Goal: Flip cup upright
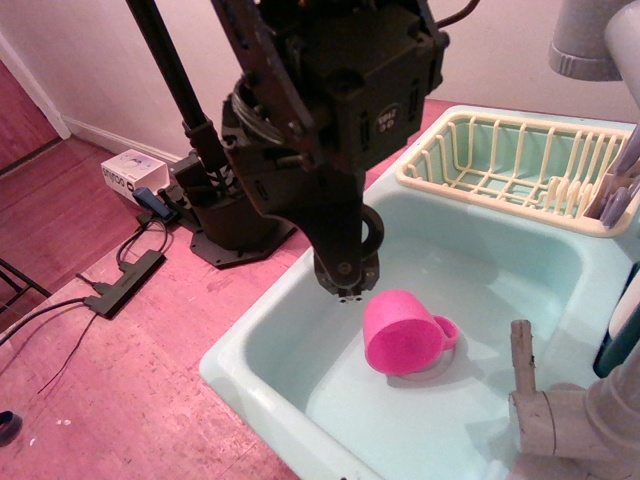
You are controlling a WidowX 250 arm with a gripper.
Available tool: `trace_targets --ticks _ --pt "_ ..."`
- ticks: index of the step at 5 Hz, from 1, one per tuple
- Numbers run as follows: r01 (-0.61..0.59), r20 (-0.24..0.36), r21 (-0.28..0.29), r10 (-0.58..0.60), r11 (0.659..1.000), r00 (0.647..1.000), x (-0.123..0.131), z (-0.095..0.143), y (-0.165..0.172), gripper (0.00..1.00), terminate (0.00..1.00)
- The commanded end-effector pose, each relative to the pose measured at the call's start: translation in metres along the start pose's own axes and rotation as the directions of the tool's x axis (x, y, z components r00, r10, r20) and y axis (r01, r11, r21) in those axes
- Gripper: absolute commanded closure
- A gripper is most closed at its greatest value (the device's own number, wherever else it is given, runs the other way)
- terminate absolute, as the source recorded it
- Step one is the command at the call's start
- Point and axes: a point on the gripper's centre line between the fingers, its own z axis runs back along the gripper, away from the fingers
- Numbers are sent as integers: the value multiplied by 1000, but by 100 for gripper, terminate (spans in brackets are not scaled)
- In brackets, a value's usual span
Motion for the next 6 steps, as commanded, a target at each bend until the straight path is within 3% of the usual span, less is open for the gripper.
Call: trace_targets --ticks 1,2,4,5,6 --pt "0 0 0 0 1000 1000 0 0 0 0 0" --pt "50 -2 11 -50 999 999 -14 -20 37 0 0" --pt "78 8 10 -78 997 997 -20 -50 65 0 0" --pt "69 22 18 -69 997 997 -20 -66 59 0 0" --pt "17 33 2 -17 1000 999 -20 -75 24 0 0"
